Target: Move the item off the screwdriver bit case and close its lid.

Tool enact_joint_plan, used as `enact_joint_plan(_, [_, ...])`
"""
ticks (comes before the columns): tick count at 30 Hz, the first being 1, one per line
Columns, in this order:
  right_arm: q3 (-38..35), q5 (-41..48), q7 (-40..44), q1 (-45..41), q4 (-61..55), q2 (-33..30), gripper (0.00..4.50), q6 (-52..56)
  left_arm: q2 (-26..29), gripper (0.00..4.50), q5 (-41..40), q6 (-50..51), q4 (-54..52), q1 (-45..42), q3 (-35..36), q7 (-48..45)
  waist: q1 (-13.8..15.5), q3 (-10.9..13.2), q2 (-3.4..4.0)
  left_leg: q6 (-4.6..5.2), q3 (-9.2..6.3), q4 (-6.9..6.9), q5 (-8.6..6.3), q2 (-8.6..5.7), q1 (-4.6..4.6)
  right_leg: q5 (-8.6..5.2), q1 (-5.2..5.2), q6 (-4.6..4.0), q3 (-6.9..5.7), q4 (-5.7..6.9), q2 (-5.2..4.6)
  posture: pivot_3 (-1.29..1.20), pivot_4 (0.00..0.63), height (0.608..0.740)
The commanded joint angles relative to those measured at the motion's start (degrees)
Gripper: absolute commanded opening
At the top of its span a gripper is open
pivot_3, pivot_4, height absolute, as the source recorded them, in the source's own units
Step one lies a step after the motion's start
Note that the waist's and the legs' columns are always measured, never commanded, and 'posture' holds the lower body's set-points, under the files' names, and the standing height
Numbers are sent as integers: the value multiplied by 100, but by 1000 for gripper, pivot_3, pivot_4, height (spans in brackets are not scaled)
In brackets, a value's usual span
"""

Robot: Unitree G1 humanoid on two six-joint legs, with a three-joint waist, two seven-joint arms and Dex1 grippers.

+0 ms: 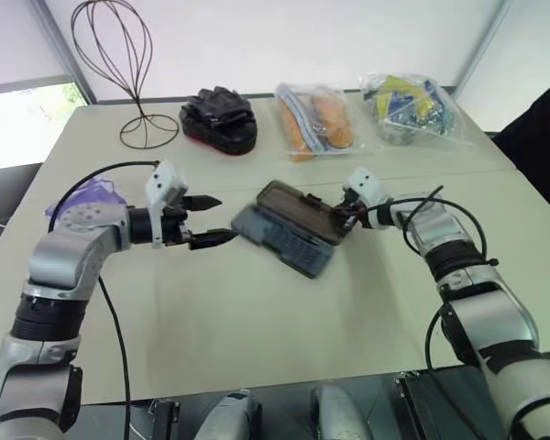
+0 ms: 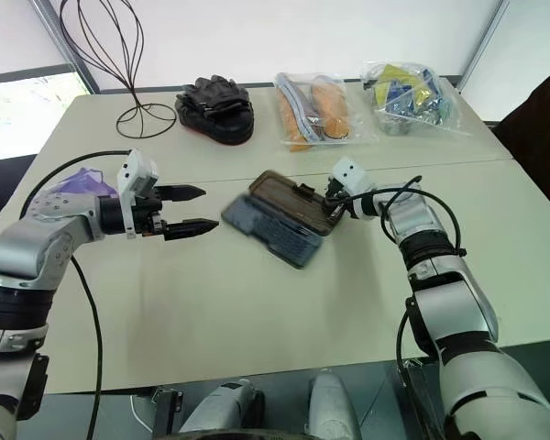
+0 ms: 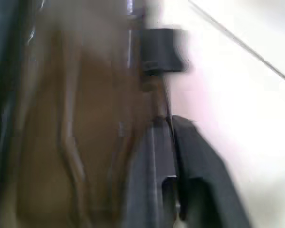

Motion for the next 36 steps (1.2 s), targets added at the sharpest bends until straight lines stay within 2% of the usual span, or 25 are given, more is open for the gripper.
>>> enact_joint_plan(1, [337, -436, 211, 150, 465, 108, 20, -246, 84, 4500, -118, -1, -291, 45, 199, 61, 0, -1, 1, 0, 0, -3, 0, 0, 9, 0, 8, 0, 1, -4, 0, 0, 150, 740])
enact_joint_plan(5, [275, -628, 147, 154, 348, -100, 20, -1170, 185, 4500, -188, 54, -371, 220, 261, 53, -24, -1, 3, 0, 0, -3, 0, 0, 12, 0, 11, 0, 2, -3, 0, 0, 150, 740])
enact_joint_plan(7, [581, -896, 572, 431, -327, -520, 20, -2591, 342, 4500, -232, 95, -420, 409, 263, -70, 11, 3, 9, 0, -3, -2, 0, -1, 9, 0, 9, 0, 2, -3, 0, 0, 150, 740])
enact_joint_plan(9, [732, -935, 953, 650, -849, -738, 20, -3105, 459, 4500, -197, 39, -382, 563, 247, -164, 29, 7, 17, 0, -4, -4, 0, -9, 3, 0, -2, 0, 2, 0, 0, 0, 150, 740])
enact_joint_plan(14, [693, -764, 1307, 1068, -1848, -849, 20, -3186, 560, 4500, -184, -39, -214, 701, 310, -197, 11, 7, 17, 0, -3, -16, 0, -6, 3, 0, -7, 0, 1, -4, 0, 0, 150, 740])
enact_joint_plan(19, [619, -663, 1376, 1278, -2480, -712, 20, -2787, 708, 4500, -271, -43, -647, 1060, 318, -333, 9, 8, 18, 0, 0, -23, 0, -3, 3, 0, -11, 0, 2, -4, 1, 0, 150, 740])
enact_joint_plan(33, [573, -1083, 907, 933, -1959, -507, 20, -2763, 529, 4500, -312, 14, -841, 1158, 262, -66, 25, 9, 19, 0, 0, -23, 0, 0, 5, -1, -7, -1, 3, -7, 7, 0, 150, 740])
enact_joint_plan(34, [592, -1113, 900, 907, -1921, -507, 660, -2786, 518, 4500, -308, 5, -840, 1164, 256, -57, 26, 9, 19, 0, 0, -22, 0, 0, 4, -1, -7, -1, 4, -7, 7, 0, 150, 740])
enact_joint_plan(35, [593, -1139, 865, 888, -1904, -503, 916, -2806, 506, 4500, -300, -5, -827, 1160, 249, -48, 26, 10, 20, 0, 1, -22, 0, -1, 4, -1, -7, -1, 3, -7, 9, 0, 150, 740])
enact_joint_plan(36, [584, -1144, 836, 874, -1906, -494, 1380, -2808, 498, 4500, -294, -13, -817, 1157, 246, -43, 27, 9, 20, 0, 2, -22, 0, -1, 5, -1, -7, -1, 3, -7, 10, 0, 150, 740])
